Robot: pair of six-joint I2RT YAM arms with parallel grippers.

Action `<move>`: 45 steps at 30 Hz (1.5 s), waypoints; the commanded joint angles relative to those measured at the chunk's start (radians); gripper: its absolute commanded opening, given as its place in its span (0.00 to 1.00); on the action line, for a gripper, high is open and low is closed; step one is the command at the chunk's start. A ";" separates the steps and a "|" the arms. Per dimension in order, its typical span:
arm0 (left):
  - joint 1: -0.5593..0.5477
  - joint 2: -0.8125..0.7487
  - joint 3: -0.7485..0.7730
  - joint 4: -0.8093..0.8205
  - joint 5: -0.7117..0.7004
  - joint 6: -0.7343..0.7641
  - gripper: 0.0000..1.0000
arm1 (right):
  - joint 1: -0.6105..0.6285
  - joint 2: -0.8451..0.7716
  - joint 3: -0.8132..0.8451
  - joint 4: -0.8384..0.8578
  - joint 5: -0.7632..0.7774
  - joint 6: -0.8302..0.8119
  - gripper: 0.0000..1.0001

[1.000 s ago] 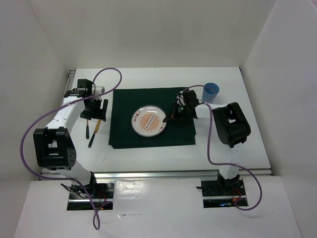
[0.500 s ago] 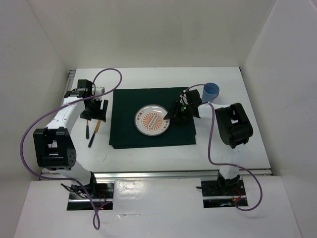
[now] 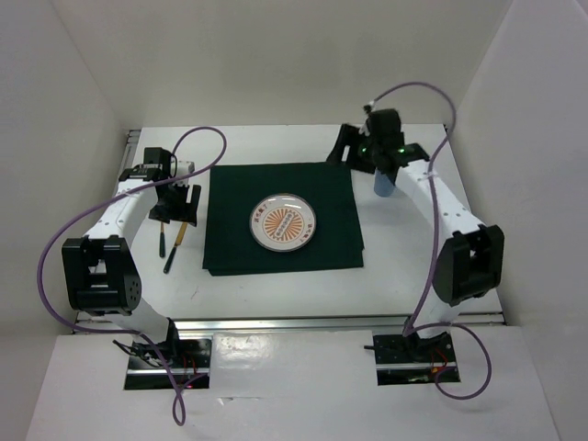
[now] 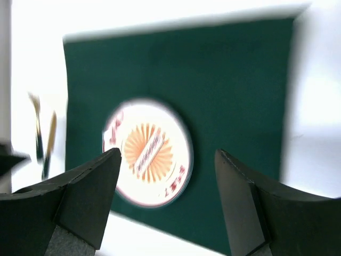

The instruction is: Set the dinner table for one person

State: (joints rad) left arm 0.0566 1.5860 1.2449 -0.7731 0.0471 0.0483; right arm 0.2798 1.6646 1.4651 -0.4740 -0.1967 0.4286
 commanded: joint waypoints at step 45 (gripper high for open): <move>0.005 -0.046 0.011 -0.012 0.016 0.004 0.85 | 0.001 0.474 0.707 -0.543 0.388 -0.102 0.00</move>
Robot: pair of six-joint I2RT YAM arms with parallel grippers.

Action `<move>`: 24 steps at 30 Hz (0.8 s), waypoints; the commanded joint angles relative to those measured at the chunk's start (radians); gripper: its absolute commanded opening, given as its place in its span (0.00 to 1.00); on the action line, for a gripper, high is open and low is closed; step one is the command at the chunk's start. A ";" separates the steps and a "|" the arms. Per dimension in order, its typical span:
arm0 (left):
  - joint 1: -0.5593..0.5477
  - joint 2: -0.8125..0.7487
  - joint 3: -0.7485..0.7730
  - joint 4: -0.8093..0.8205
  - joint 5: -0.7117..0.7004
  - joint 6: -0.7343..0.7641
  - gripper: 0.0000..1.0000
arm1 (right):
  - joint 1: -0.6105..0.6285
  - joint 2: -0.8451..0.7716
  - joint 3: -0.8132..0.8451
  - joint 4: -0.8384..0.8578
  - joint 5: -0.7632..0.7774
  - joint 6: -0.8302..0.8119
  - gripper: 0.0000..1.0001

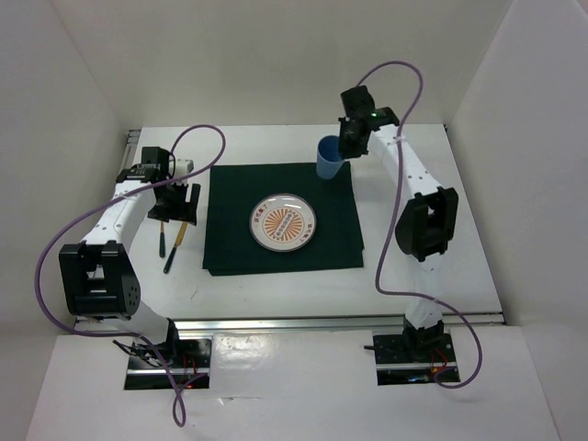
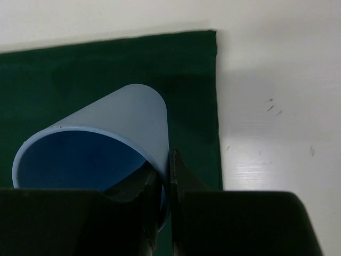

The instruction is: Set the dinner table for one person

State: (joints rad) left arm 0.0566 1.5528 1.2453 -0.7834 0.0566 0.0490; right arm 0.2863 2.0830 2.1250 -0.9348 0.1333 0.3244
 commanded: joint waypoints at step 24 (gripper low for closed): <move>0.005 -0.022 0.002 -0.002 0.006 0.012 0.85 | 0.025 0.172 0.067 -0.006 0.048 0.011 0.11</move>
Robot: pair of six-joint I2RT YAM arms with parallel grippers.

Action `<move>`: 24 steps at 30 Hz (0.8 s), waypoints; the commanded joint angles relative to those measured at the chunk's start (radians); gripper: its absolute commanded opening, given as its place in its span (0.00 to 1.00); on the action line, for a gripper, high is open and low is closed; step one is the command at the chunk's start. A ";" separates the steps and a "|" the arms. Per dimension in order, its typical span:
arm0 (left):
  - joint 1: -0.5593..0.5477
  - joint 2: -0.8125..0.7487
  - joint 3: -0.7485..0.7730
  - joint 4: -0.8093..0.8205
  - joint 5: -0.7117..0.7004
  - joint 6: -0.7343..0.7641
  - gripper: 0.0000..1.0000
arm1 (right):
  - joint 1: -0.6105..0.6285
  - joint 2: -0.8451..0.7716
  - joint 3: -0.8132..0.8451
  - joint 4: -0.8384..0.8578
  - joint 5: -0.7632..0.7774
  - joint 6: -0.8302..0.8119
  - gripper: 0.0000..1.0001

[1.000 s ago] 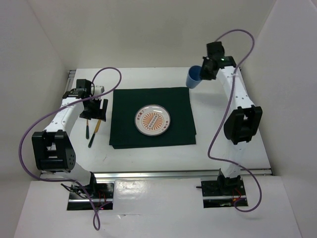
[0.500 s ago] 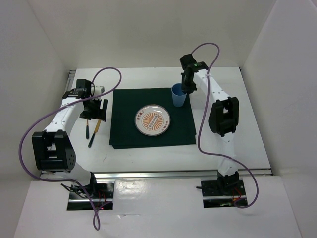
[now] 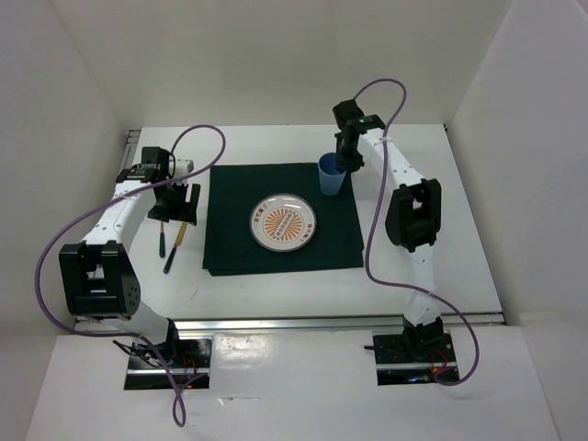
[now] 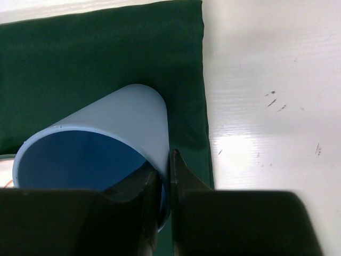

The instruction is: Set the dinner table for one person

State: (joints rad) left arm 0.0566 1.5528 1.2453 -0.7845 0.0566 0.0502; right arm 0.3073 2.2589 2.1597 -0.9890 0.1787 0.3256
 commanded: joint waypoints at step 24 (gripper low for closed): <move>-0.031 0.124 -0.109 0.011 -0.253 0.278 0.83 | 0.053 -0.550 -0.182 0.346 0.033 -0.017 1.00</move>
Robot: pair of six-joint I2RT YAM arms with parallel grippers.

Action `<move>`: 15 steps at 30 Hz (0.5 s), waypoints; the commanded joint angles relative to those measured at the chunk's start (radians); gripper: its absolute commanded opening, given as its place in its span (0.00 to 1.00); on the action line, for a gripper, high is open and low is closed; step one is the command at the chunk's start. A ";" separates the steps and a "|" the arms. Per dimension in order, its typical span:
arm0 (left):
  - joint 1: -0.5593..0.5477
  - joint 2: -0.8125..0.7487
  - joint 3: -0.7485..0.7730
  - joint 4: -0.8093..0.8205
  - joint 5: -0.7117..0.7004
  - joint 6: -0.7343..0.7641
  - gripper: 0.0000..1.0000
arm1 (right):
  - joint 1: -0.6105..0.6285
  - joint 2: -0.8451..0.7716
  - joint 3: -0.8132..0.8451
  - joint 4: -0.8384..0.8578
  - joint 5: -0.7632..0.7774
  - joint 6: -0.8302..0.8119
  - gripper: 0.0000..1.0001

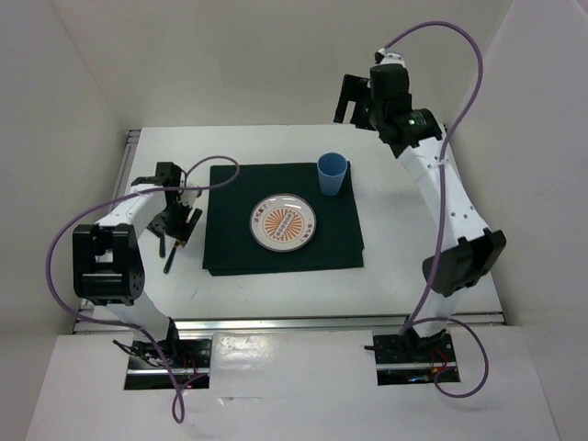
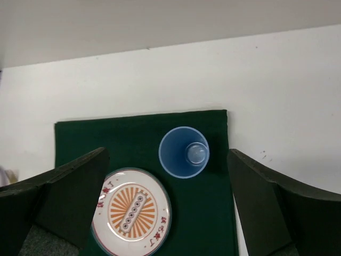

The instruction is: Set the dinner table for one person

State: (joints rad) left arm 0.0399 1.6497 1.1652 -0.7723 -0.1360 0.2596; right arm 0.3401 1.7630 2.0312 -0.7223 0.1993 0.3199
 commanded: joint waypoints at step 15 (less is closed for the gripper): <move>-0.014 0.157 -0.050 -0.008 -0.079 0.059 0.54 | 0.065 -0.195 -0.236 0.109 0.043 0.007 1.00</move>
State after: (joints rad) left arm 0.0254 1.8000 1.1221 -0.7654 -0.2150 0.3145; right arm 0.3969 1.6367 1.7969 -0.6647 0.2188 0.3237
